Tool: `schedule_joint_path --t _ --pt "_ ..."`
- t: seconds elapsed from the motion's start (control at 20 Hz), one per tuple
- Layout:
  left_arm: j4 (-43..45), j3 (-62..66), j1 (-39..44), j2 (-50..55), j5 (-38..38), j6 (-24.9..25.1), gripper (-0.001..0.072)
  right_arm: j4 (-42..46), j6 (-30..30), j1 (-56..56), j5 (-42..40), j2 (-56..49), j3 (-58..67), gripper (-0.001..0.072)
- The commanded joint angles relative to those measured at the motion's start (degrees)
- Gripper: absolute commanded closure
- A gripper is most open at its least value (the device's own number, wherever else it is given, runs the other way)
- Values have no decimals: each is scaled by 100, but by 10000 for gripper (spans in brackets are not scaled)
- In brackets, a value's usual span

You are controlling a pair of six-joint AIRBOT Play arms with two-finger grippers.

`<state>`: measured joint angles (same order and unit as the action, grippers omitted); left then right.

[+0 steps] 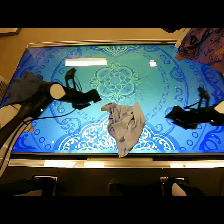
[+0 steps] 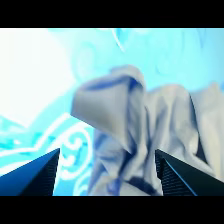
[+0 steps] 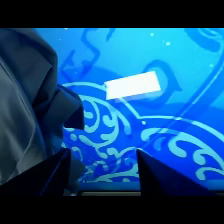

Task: Fold the clothes and pants, and hang the long-sleeved shirts on hangers.

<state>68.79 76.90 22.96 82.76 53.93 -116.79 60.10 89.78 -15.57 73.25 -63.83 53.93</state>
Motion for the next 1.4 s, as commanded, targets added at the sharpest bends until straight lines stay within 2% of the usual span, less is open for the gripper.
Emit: schedule_joint_path --t 0.0,0.1,0.5,0.6,0.7,0.8,0.95,1.0,1.15,1.35 --pt "68 2 -640 -66 70 4 48 -1445 -883 122 -83 -1305 -192 231" --pt "70 2 -769 -66 68 2 48 -1440 -1145 334 -216 -1773 -192 231" --pt "90 2 -894 81 52 0 48 -1690 -1106 1034 -1211 -2262 -192 244" --pt "83 2 -894 195 57 0 48 -1902 -1115 1091 -1196 -2341 -192 387" --pt "7 2 -894 352 46 -2 48 -1895 -1209 1088 -1139 -2341 -192 687" --pt "-293 2 -894 557 -92 131 48 -1891 -1200 1088 -1069 -2334 -186 683" --pt "-1401 2 -883 944 -472 1056 48 -1659 -1084 1088 -999 -2225 -186 683" --pt "-1624 2 -883 1073 -557 1222 48 -1574 -1047 1088 -970 -2173 -186 683" --pt "-1956 2 -881 1482 -599 1333 49 -1419 -992 1091 -839 -2046 -186 683" --pt "-2800 2 -769 1818 -599 1961 51 -1377 -881 1091 -844 -1967 -186 683"
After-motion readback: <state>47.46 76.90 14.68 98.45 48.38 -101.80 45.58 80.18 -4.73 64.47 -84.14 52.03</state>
